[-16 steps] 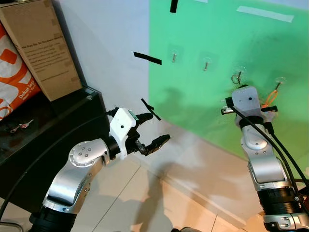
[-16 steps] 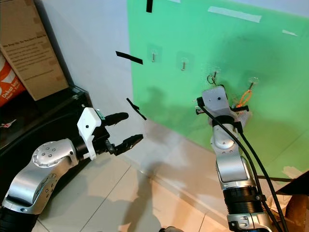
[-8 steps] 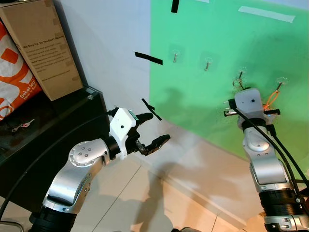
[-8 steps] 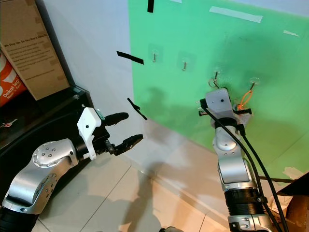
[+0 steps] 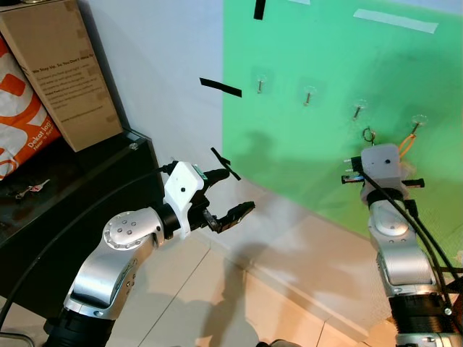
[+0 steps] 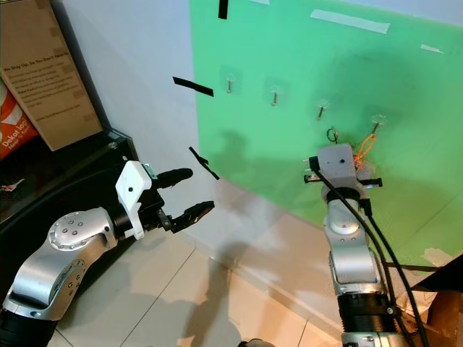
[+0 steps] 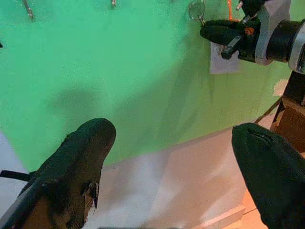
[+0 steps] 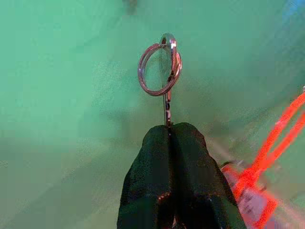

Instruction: Hang keys on a hook

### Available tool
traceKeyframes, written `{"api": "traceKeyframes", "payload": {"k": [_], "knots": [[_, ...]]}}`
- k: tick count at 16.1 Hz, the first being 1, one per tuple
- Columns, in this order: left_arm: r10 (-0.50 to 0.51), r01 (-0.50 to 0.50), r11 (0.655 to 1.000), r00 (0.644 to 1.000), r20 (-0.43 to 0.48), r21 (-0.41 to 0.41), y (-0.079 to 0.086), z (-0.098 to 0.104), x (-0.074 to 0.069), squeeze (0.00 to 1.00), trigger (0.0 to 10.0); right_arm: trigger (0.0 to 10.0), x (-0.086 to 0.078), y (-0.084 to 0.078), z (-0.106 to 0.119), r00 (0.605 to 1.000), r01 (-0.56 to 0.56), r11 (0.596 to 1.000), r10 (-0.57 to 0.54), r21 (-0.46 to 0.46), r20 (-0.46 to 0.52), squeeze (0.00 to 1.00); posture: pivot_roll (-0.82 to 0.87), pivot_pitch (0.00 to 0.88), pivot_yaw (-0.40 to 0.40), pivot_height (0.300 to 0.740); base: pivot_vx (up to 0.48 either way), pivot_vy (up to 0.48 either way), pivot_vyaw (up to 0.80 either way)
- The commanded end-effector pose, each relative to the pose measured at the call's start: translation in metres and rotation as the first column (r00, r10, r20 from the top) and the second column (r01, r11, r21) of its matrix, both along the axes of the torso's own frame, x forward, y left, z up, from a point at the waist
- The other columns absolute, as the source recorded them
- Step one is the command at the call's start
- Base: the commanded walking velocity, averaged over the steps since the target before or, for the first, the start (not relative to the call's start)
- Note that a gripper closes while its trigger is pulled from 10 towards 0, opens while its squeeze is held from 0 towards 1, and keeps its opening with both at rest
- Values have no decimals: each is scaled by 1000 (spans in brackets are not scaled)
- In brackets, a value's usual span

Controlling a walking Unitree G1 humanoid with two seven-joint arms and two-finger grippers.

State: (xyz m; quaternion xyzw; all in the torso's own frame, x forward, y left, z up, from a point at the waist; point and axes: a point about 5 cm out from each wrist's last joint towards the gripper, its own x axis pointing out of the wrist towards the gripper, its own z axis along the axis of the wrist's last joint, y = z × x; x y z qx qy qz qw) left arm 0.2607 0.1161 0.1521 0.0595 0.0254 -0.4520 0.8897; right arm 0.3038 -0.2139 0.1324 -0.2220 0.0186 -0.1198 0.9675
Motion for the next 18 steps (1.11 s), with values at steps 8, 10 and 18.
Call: {"api": "traceKeyframes", "payload": {"k": [8,10,18], "knots": [[-8,8,1000,1000,17,6,-1,5,0,0,10000,10000,4,22,31,976,-151,988,153,-22,156,0,-59,0,-18,740,0,0,0],[-7,7,1000,1000,18,5,-1,5,0,0,10000,10000,5,25,38,966,-164,985,172,-59,191,0,-59,0,-18,740,0,0,0],[3,-3,1000,1000,17,9,0,3,0,0,10000,10000,-31,33,22,616,-700,712,561,-57,-552,0,-81,0,-25,740,0,0,0]]}}
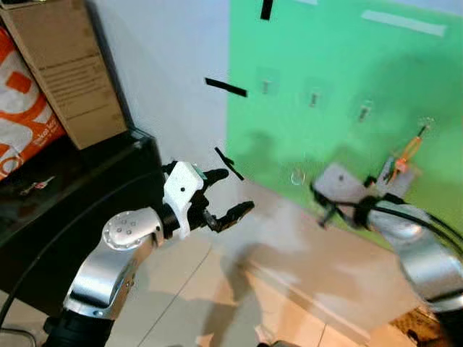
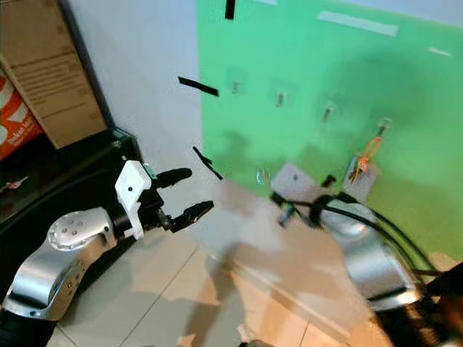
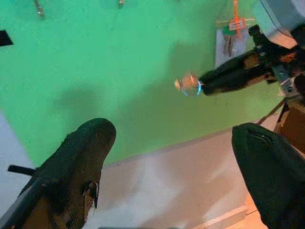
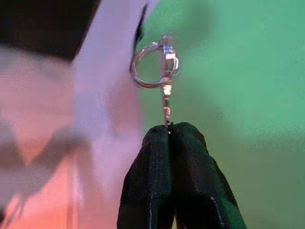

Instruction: Hang keys on a hook

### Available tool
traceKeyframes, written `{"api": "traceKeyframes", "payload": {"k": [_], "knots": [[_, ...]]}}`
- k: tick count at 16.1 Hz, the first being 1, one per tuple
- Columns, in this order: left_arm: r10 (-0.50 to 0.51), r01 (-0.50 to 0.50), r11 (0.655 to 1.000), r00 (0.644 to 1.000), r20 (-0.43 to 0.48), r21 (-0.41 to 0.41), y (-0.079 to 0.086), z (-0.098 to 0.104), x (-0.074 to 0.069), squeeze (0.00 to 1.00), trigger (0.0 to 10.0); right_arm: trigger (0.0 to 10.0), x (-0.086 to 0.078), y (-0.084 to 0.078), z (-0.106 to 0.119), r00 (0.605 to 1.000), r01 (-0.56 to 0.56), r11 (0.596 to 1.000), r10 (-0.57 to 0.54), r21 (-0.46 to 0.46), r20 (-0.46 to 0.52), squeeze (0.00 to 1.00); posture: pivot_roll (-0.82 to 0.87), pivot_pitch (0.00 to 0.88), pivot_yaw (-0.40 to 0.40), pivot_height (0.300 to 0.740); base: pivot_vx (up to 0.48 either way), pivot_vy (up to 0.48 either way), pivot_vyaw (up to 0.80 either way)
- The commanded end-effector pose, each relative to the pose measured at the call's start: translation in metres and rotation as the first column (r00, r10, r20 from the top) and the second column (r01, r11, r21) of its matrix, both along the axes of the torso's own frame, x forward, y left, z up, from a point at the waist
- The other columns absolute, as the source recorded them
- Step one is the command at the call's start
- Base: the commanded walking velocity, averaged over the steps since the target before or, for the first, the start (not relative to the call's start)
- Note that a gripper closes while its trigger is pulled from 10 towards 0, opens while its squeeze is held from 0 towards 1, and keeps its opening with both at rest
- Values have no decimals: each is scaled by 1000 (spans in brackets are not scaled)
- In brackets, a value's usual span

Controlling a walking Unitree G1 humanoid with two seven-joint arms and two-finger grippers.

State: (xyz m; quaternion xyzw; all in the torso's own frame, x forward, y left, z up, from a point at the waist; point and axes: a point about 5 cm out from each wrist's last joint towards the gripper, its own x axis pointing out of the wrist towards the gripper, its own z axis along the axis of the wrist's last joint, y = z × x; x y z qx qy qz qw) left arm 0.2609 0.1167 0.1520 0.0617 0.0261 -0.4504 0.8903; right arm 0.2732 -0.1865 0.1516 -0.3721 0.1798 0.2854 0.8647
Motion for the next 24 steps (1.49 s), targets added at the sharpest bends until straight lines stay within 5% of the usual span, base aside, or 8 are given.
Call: {"api": "traceKeyframes", "payload": {"k": [1,3,6,14,24], "knots": [[3,-4,1000,1000,15,23,2,1,0,0,10000,10000,-1,-6,11,999,-31,998,30,-51,-20,0,-84,0,-28,740,0,0,0],[5,-6,997,1000,10,72,8,-4,-2,0,10000,10000,6,-21,48,999,-33,988,29,-154,-28,0,-90,0,-33,740,0,0,0],[1,-1,991,1000,4,135,17,-9,-3,0,10000,10000,26,-33,90,1000,10,993,-7,-117,25,0,-86,0,-41,740,0,0,0],[-14,12,993,1000,18,117,13,-5,-6,0,10000,10000,46,-44,111,988,130,987,-121,-91,95,0,-70,0,-50,740,0,0,0],[-28,26,994,999,19,104,8,-5,-9,0,10000,10000,58,-59,121,947,203,942,-120,-267,298,0,-60,0,-60,740,0,0,0]]}}
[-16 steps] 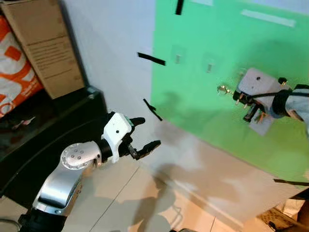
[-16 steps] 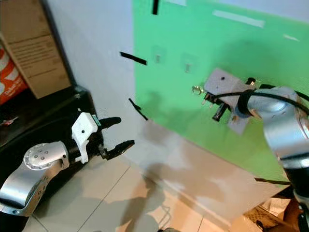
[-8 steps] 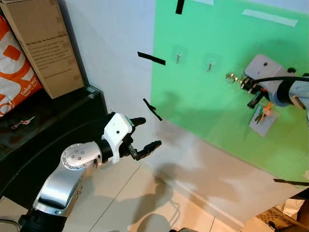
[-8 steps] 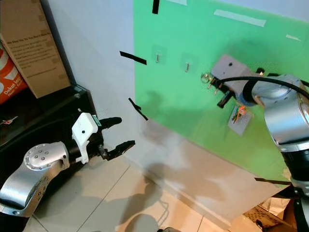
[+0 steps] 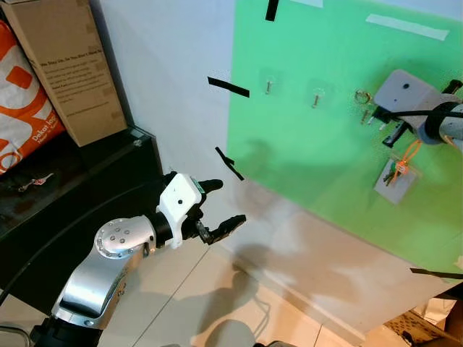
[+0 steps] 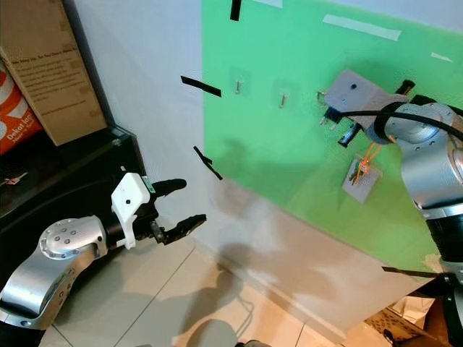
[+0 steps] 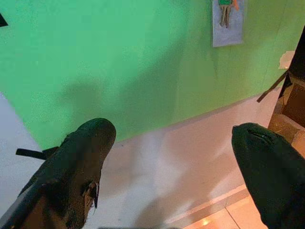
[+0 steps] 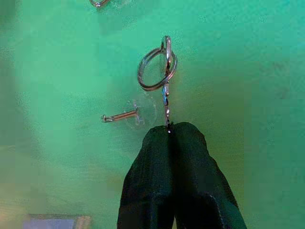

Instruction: Hang keys on a hook

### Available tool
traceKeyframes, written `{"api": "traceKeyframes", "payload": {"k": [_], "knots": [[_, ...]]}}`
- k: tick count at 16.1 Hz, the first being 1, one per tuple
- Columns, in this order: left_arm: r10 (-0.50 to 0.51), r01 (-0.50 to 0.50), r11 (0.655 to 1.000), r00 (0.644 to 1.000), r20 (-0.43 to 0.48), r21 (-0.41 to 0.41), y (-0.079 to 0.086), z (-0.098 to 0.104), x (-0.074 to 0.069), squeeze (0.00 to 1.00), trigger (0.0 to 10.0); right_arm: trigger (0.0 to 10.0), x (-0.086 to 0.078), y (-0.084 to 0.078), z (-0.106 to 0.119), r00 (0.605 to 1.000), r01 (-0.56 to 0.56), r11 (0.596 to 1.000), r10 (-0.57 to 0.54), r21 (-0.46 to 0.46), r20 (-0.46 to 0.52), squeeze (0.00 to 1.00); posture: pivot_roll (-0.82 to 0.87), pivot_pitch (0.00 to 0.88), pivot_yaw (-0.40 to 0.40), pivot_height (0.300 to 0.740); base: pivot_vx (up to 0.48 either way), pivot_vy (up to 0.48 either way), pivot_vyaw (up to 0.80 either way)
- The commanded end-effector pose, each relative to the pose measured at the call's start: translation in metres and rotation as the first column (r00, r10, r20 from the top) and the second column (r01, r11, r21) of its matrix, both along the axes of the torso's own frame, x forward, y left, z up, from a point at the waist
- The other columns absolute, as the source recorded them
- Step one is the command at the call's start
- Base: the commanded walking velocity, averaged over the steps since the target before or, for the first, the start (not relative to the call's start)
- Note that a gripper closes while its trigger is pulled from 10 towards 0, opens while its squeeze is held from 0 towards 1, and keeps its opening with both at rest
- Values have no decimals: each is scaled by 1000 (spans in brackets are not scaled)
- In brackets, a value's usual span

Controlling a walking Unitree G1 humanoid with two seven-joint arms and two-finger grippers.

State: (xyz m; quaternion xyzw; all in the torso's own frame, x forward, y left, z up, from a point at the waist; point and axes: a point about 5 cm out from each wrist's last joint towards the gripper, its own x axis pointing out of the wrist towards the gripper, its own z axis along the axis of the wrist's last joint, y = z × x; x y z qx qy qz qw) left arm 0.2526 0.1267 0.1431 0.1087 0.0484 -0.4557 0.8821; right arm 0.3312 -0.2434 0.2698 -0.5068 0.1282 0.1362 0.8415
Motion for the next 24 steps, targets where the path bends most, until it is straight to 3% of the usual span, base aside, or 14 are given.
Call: {"api": "traceKeyframes", "payload": {"k": [1,7,13,24], "knots": [[-11,11,1000,1000,17,-2,-2,4,-1,0,10000,10000,-1,-3,-1,1000,5,999,-5,-39,6,0,-59,0,-60,740,0,0,0],[-12,12,1000,1000,15,-2,-3,5,-1,0,10000,10000,-2,-7,-21,999,-22,997,24,-79,28,0,-61,0,-54,740,0,0,0],[-18,18,1000,1000,15,2,-3,6,1,0,10000,10000,4,-13,-27,981,-33,991,57,-132,187,0,-61,0,-45,740,0,0,0],[-25,26,999,1000,19,-20,-5,10,3,0,10000,10000,2,-33,-51,981,-16,962,67,-271,181,0,-62,0,-36,740,0,0,0]]}}
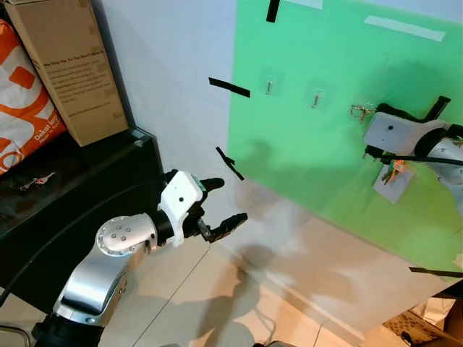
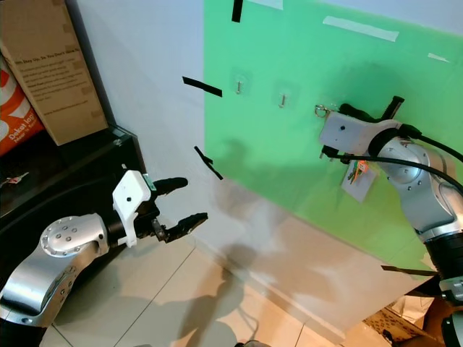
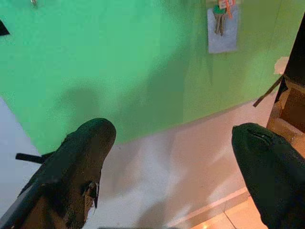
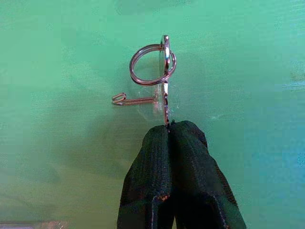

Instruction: Hang keys on a hook

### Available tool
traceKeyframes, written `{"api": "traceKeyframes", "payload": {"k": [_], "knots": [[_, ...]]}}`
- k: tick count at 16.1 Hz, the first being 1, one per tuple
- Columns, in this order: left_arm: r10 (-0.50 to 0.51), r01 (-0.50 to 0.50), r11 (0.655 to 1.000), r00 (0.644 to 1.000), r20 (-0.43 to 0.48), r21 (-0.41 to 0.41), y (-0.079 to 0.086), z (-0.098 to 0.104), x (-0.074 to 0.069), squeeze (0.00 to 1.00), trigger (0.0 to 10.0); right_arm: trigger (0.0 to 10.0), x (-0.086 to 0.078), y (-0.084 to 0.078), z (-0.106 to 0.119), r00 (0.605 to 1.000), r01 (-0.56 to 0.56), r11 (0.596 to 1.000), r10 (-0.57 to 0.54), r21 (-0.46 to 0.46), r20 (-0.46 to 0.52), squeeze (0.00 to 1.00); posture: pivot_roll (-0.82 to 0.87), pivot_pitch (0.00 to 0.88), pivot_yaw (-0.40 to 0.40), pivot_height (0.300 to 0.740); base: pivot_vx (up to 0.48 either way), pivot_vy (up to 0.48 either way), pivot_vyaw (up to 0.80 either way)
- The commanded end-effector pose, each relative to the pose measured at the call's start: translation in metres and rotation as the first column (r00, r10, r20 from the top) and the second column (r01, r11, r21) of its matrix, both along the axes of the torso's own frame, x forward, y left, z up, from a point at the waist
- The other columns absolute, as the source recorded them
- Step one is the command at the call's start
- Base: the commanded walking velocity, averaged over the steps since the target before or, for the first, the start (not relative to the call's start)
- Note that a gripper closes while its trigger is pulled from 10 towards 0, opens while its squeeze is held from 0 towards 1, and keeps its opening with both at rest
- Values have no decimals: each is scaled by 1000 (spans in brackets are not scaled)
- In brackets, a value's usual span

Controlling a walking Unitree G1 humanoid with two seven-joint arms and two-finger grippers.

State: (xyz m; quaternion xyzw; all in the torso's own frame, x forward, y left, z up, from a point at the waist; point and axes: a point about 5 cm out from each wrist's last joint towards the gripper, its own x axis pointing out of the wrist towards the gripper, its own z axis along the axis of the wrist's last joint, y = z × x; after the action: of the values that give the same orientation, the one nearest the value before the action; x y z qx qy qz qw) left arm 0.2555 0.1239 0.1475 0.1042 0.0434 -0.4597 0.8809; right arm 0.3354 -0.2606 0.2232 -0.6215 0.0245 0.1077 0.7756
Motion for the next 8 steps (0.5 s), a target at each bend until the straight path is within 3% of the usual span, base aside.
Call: {"api": "traceKeyframes", "payload": {"k": [1,8], "knots": [[-17,17,1000,1000,14,-7,-2,6,0,0,10000,10000,-3,-17,-5,997,70,997,-70,-32,-20,0,-62,0,-36,740,0,0,0],[-18,18,1000,1000,11,-7,-2,6,0,0,10000,10000,-7,-26,-11,997,81,993,-81,-84,-4,0,-64,0,-33,740,0,0,0]]}}
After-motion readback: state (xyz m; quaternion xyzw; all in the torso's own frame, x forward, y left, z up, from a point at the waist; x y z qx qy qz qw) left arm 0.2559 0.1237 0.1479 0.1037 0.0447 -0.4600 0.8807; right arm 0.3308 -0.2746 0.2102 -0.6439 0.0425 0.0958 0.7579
